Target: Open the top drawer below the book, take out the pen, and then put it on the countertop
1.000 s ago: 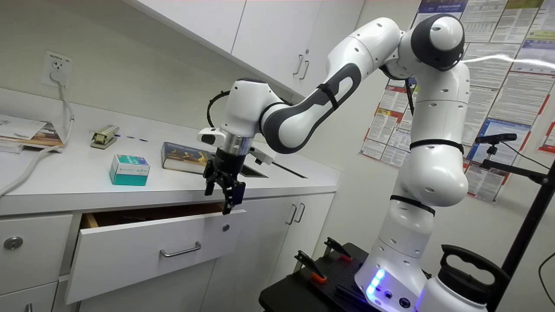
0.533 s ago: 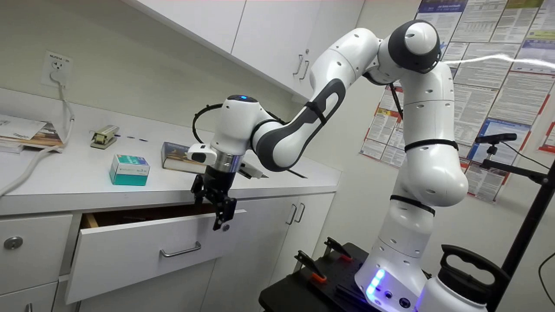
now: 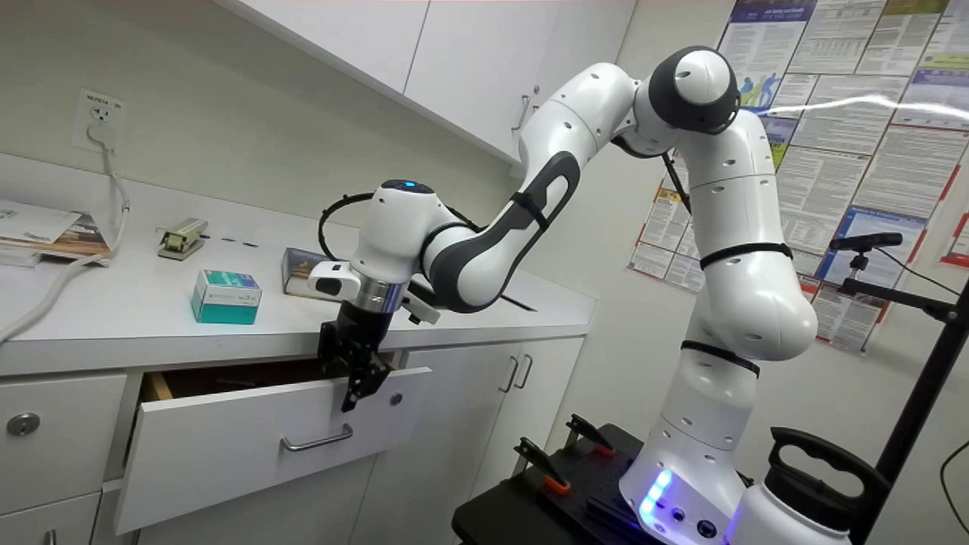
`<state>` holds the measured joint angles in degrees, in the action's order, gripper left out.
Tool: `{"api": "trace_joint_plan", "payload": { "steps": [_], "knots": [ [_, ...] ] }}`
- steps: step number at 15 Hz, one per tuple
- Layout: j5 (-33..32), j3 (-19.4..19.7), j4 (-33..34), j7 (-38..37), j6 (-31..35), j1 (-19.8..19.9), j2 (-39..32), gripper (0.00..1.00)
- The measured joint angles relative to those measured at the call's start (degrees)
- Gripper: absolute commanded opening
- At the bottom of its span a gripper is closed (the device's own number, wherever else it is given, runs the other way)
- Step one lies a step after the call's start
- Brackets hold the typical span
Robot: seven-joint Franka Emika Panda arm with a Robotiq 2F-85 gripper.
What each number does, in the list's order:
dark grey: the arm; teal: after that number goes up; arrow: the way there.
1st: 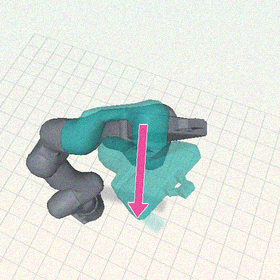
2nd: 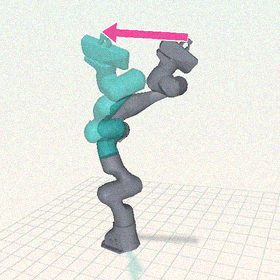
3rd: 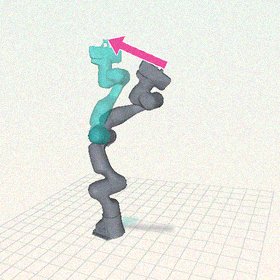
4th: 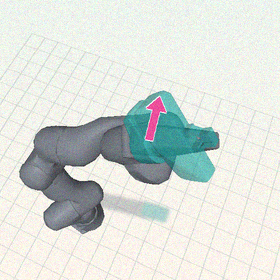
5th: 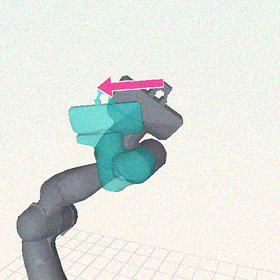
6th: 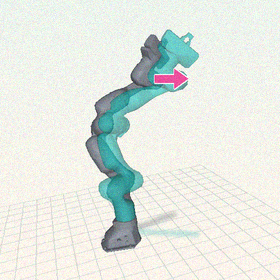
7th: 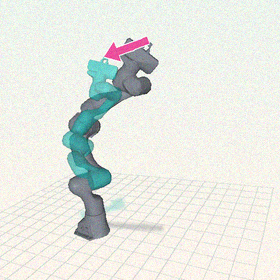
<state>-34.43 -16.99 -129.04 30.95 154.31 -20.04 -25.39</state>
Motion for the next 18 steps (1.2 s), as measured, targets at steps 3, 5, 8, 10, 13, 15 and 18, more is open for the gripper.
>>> {"api": "trace_joint_plan", "payload": {
  "steps": [3,5,8,10,13,15,18],
  "knots": [
    [0.2,-0.1,0.8,0.0,0.0,0.0,-0.3,0.05],
    [1.0,-0.2,0.9,-0.9,0.0,0.1,-0.2,0.07],
    [2.4,-0.5,0.6,-1.3,0.0,0.1,-0.1,0.07],
    [4.6,-1.0,-0.4,-1.3,-0.1,0.2,0.5,0.06],
    [7.4,-2.4,-3.1,-2.6,0.0,0.2,2.1,0.06],
    [7.9,-3.7,-5.6,-4.1,0.1,0.0,3.5,0.06],
    [7.8,-5.0,-9.6,-7.2,0.9,-1.3,5.9,0.06]
  ]
}}
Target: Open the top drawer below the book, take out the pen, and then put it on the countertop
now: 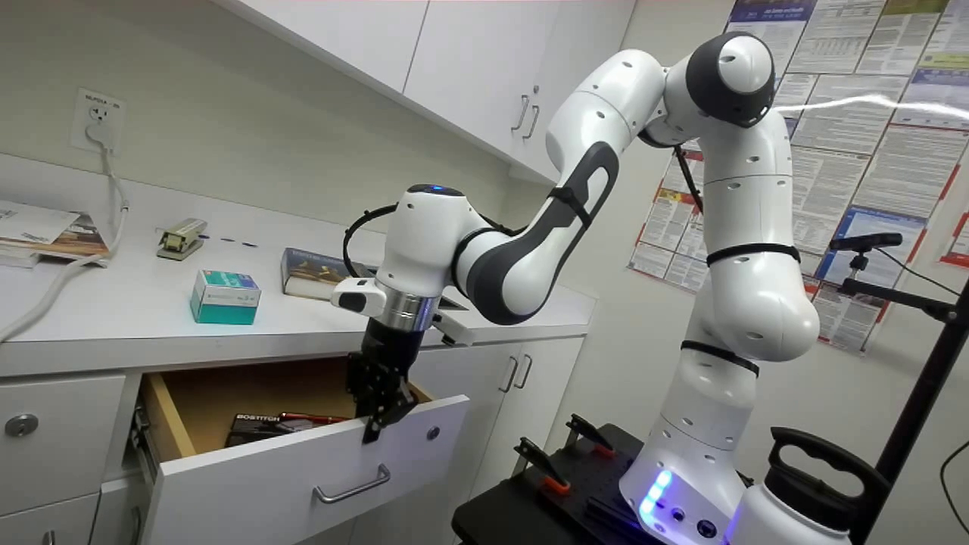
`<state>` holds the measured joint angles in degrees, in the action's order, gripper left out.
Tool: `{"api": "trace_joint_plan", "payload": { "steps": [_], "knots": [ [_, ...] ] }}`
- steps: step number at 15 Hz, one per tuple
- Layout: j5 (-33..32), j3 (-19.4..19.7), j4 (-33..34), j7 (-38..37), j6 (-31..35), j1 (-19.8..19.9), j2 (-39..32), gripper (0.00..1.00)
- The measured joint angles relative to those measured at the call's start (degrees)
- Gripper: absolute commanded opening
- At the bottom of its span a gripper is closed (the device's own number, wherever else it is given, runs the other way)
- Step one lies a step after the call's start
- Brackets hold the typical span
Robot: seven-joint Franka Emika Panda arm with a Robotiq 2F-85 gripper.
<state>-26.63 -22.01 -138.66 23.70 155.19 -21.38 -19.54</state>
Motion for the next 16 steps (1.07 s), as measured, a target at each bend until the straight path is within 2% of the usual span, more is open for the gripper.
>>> {"api": "trace_joint_plan", "payload": {
  "steps": [7,11,15,16],
  "knots": [
    [-1.3,-1.2,-10.1,-10.2,5.5,-5.5,5.8,0.06],
    [-1.2,-2.9,-16.9,-13.9,13.5,-6.2,8.7,0.06],
    [-1.1,-2.2,-18.9,-14.2,17.3,-5.9,9.2,0.06],
    [-1.0,-2.2,-18.9,-14.2,17.4,-5.9,9.2,0.51]
  ]
}}
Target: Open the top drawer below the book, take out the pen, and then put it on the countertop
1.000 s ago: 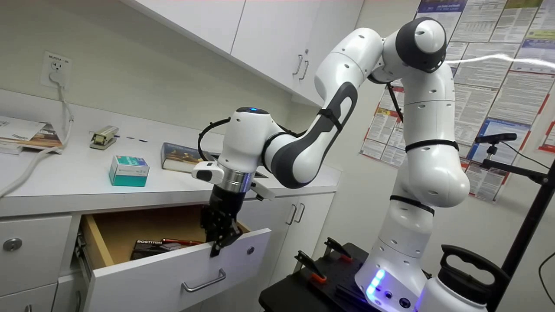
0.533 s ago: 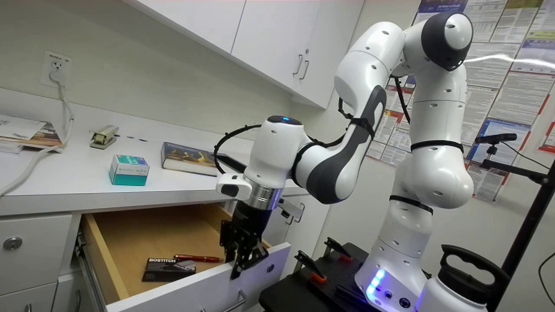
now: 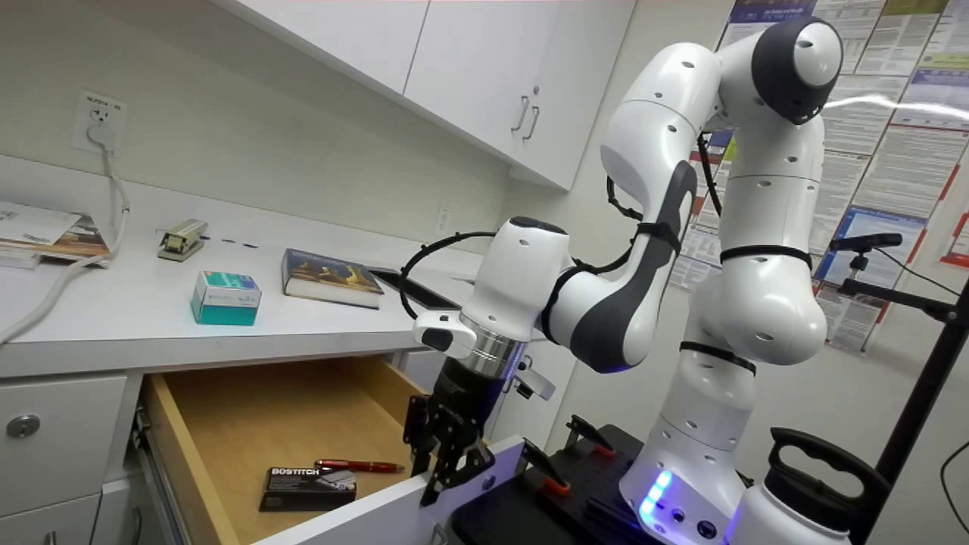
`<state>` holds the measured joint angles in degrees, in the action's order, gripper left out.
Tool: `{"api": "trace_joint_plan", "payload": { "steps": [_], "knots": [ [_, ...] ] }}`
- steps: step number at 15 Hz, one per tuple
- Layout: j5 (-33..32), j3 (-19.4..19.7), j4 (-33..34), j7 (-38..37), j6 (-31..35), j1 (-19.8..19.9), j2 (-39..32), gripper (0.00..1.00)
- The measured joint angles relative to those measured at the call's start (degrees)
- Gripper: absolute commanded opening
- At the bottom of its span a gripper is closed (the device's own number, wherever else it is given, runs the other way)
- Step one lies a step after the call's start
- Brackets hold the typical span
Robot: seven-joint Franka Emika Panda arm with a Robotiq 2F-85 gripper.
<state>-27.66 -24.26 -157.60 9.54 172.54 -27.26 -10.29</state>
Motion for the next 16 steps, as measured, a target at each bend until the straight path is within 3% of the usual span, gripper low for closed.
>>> {"api": "trace_joint_plan", "payload": {
  "steps": [1,4,8,12,16],
  "knots": [
    [0.2,0.0,0.0,0.0,0.0,0.0,0.0,0.52],
    [3.9,-0.9,0.1,0.3,0.0,0.1,0.0,0.74],
    [10.7,-6.1,0.9,2.0,0.1,3.3,0.2,0.99],
    [18.6,-10.2,1.5,2.3,-1.2,6.5,4.5,1.0],
    [25.2,-9.6,2.7,2.3,-9.4,8.3,11.9,1.0]
  ]
}}
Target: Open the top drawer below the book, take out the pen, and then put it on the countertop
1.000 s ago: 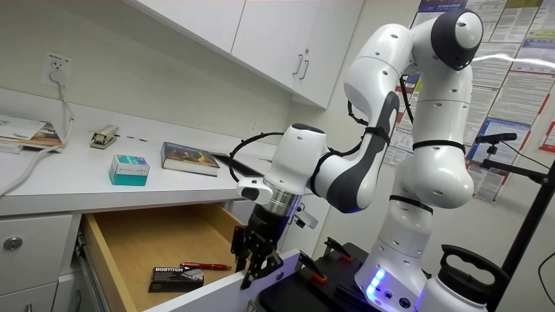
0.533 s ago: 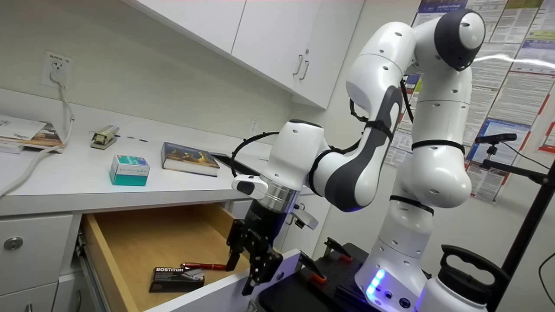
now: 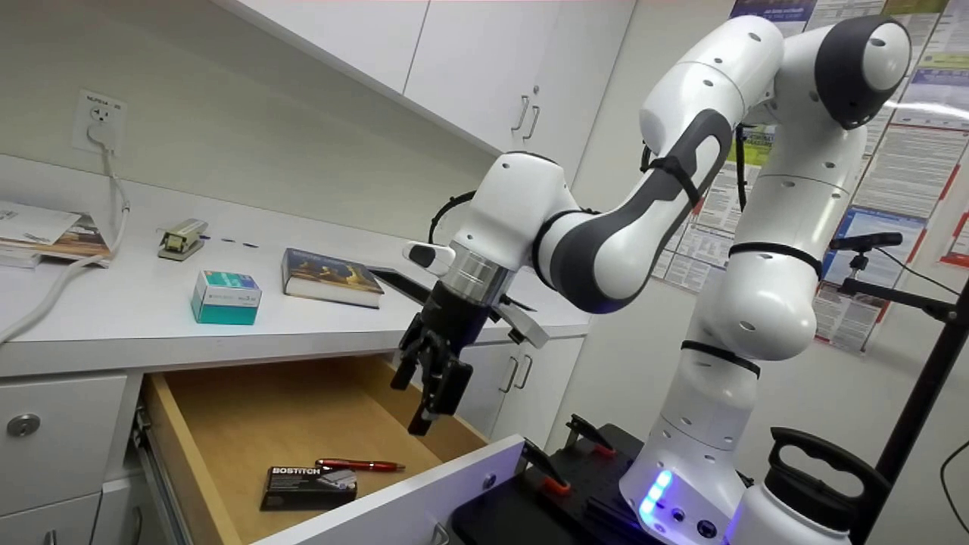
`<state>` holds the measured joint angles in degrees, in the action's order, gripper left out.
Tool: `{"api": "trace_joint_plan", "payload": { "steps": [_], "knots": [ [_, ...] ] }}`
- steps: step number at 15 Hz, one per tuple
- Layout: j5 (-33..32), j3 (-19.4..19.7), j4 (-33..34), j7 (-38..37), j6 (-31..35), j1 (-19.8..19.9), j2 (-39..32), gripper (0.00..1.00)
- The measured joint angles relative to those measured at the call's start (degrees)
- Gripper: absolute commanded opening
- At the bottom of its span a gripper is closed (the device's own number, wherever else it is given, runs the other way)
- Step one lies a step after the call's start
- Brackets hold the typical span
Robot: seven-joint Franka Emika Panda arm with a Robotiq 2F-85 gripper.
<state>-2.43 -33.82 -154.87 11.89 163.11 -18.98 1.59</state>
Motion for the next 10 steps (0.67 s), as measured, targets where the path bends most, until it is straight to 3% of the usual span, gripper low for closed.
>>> {"api": "trace_joint_plan", "payload": {
  "steps": [4,7,10],
  "knots": [
    [0.1,5.7,2.5,3.0,-10.1,1.1,2.3,1.0],
    [-1.5,10.5,3.7,8.5,-10.8,1.2,0.2,1.0],
    [-4.0,12.6,4.9,13.9,-8.5,1.2,-4.2,1.0]
  ]
}}
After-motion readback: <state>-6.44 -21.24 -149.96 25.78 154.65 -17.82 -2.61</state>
